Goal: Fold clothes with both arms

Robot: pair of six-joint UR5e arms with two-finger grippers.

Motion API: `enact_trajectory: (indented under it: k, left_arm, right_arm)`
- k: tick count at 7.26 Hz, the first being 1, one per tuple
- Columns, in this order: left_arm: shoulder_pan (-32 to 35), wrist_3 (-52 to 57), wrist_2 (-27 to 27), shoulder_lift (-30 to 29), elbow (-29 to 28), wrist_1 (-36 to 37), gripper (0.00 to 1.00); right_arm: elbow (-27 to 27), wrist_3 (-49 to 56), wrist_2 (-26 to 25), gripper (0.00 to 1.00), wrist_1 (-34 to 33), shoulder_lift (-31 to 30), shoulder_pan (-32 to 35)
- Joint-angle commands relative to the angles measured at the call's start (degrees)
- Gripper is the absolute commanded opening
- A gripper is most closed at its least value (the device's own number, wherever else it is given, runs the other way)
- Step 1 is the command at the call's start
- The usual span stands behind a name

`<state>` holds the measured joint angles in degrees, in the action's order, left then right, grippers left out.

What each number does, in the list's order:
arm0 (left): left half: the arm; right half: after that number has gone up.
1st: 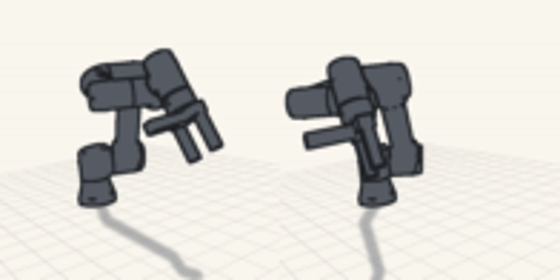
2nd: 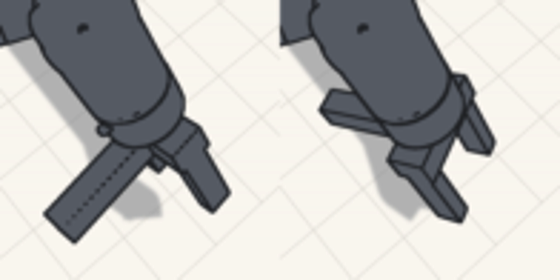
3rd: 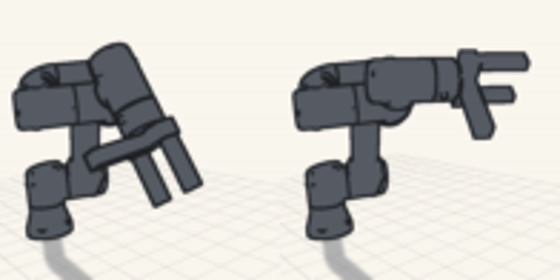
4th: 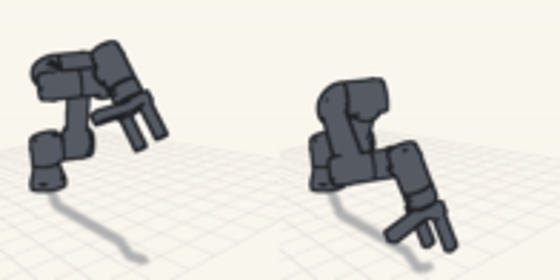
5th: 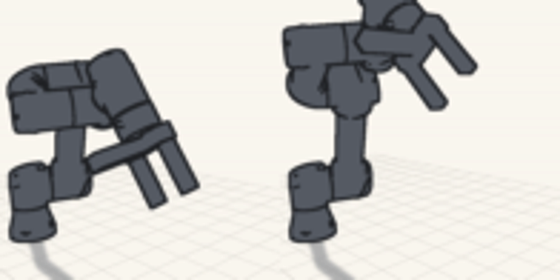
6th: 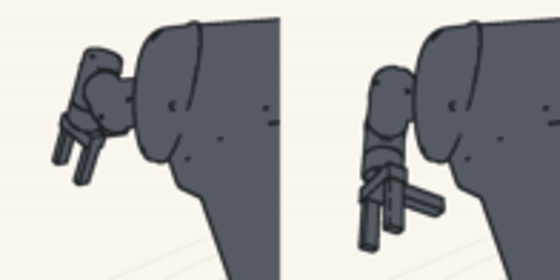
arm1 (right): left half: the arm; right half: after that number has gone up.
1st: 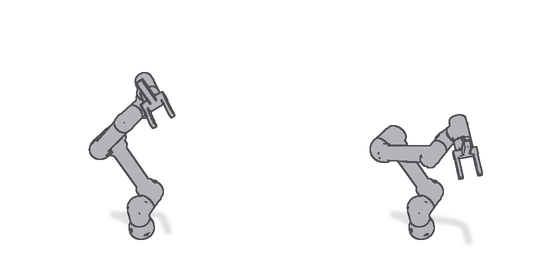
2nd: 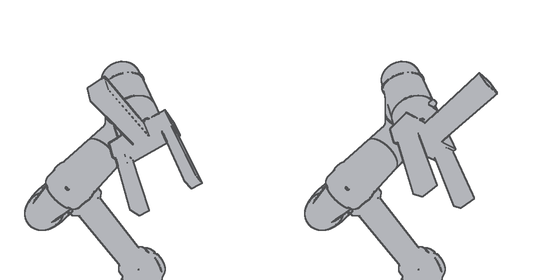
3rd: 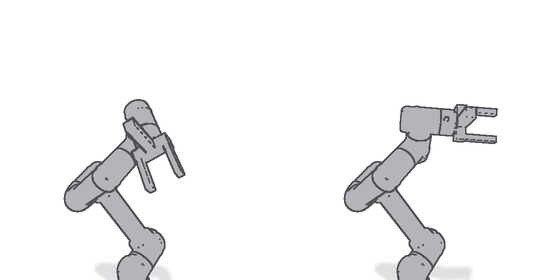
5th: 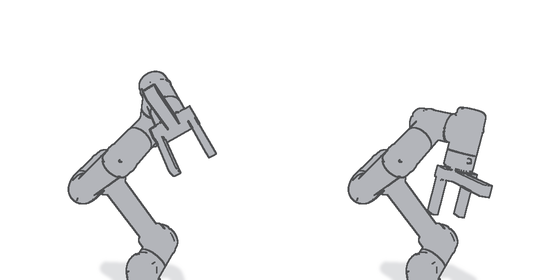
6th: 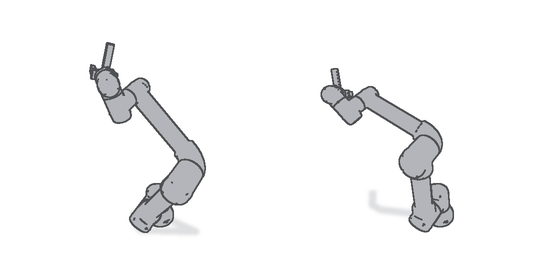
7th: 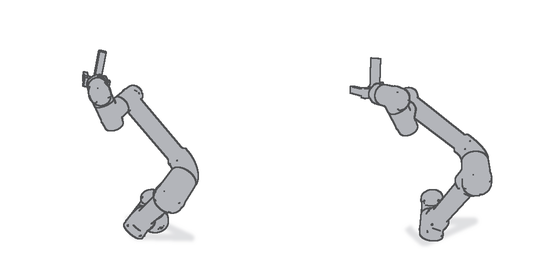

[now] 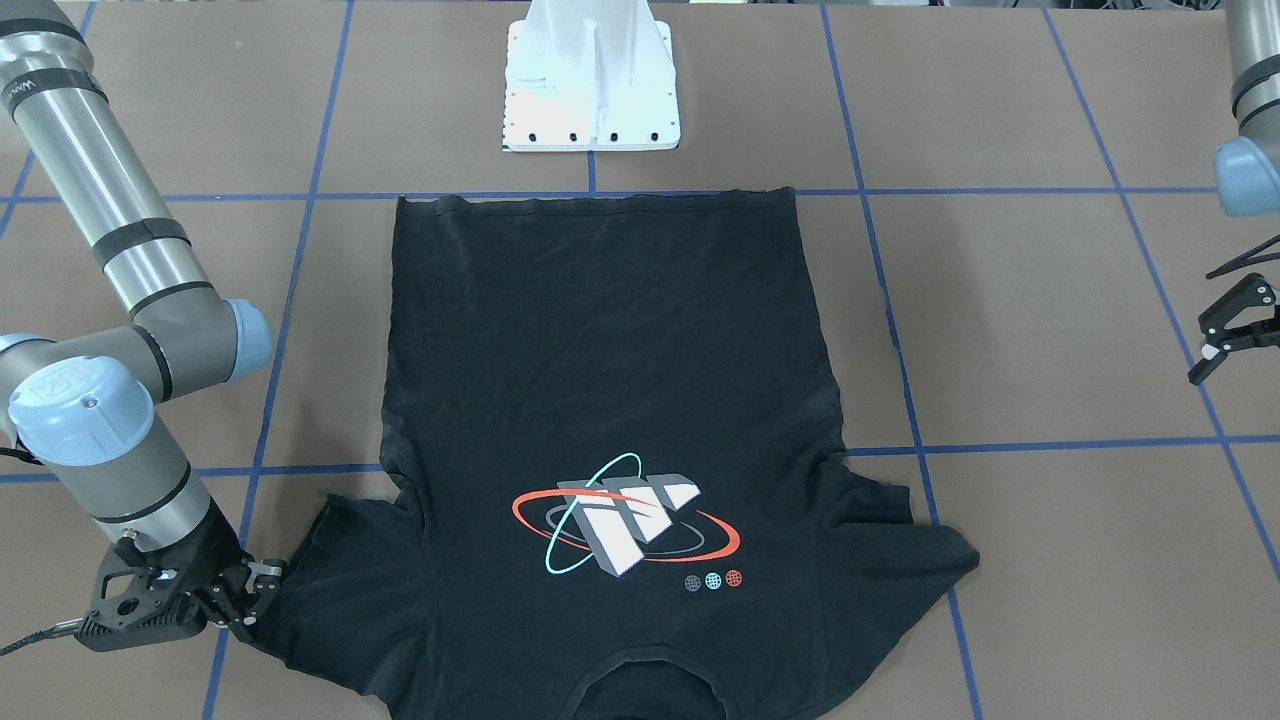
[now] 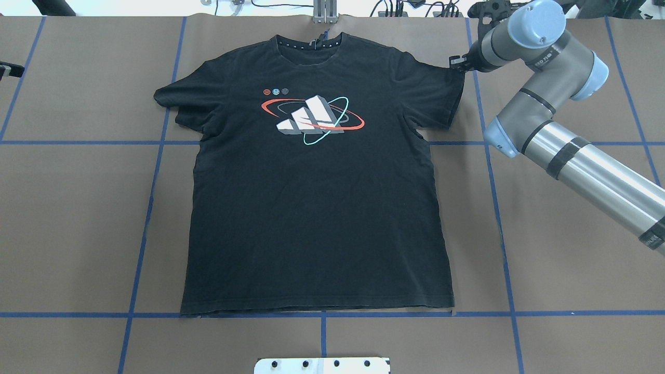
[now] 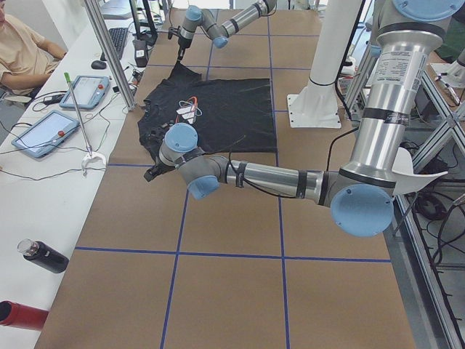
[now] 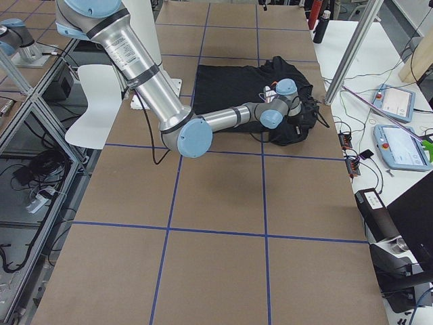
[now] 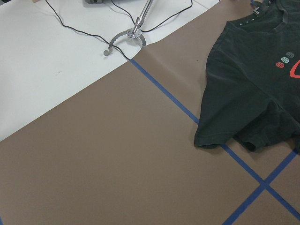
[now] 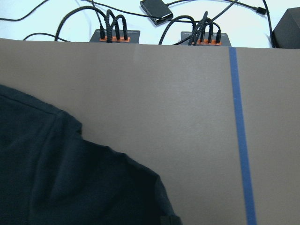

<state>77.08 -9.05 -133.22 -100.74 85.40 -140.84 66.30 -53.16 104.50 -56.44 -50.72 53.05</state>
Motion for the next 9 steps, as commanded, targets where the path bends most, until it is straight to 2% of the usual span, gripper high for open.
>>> enact_trajectory:
  k: [1, 2, 4, 8, 9]
  left_arm:
    - [0.0, 0.0, 0.33, -0.07, -0.14, -0.04, 1.0]
    - [0.0, 0.0, 0.33, -0.16, -0.06, -0.04, 1.0]
    - [-0.09, 0.0, 0.33, -0.16, -0.06, -0.04, 1.0]
    - [-0.09, 0.0, 0.33, -0.16, -0.06, -0.04, 1.0]
    - [-0.17, 0.0, 0.33, -0.16, -0.06, -0.04, 1.0]
  right_arm:
    - [2.87, -10.51, -6.56, 0.0, -6.55, 4.72, -5.64]
    - [2.17, -15.52, -10.33, 0.0, -10.32, 8.75, -8.46]
    - [-3.86, -22.15, -15.61, 0.0, -11.24, 15.18, -12.77]
    - [-11.0, -24.36, -19.68, 0.0, -11.15, 19.42, -16.3]
    - [-11.1, -24.1, -20.64, 0.13, -11.07, 19.34, -16.66]
